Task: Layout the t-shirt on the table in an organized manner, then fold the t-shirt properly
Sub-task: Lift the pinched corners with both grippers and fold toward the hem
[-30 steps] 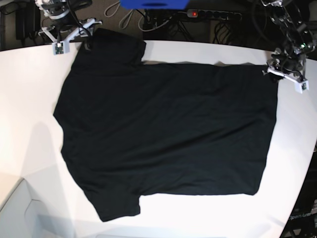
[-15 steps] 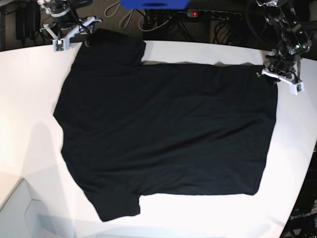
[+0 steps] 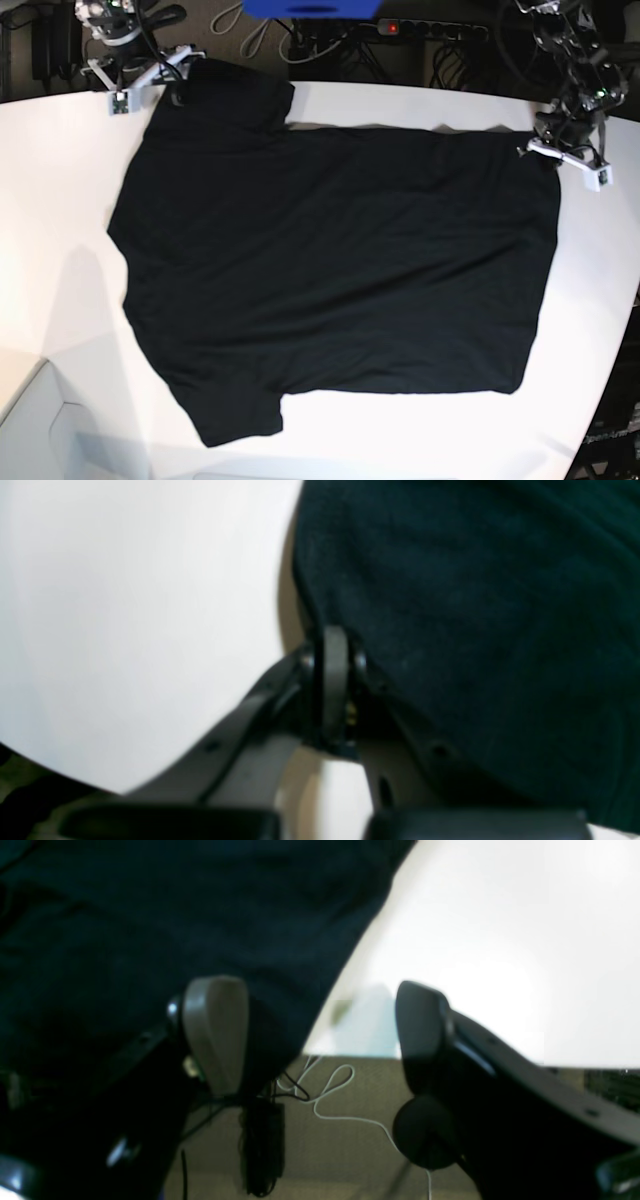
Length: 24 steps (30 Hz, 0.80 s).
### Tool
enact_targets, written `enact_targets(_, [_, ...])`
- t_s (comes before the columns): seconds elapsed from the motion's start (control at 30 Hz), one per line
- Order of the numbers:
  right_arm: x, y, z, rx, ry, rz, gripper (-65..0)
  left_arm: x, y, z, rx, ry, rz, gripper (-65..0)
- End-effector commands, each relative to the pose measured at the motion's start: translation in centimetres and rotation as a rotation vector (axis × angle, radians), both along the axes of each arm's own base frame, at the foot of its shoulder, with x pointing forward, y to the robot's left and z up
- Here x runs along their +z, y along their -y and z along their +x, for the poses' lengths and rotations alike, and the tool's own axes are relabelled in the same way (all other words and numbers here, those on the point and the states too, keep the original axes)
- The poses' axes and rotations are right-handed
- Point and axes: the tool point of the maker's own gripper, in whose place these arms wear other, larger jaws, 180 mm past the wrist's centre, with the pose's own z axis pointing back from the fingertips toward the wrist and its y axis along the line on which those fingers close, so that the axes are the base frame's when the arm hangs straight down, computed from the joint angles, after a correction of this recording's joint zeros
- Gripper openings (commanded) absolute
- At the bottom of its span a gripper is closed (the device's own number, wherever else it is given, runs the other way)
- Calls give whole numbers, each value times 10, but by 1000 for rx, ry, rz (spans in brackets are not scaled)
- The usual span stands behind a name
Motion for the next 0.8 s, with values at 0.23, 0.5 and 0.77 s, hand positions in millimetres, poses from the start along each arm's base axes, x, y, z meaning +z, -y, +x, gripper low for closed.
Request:
enact_targets(0.23, [-10,0,-13,-7,-53,11,-284,-14,5,-18,-17,-96,-14,-649])
enact_targets(0.5, [-19,-34,-19,91,-84,60,-606,-15,5,-20,-17,-99,-14,-649])
enact_targets(0.77, [-5,-38,-7,104,-33,61,-650,-12,5,-19,-21,-96,-9,-649])
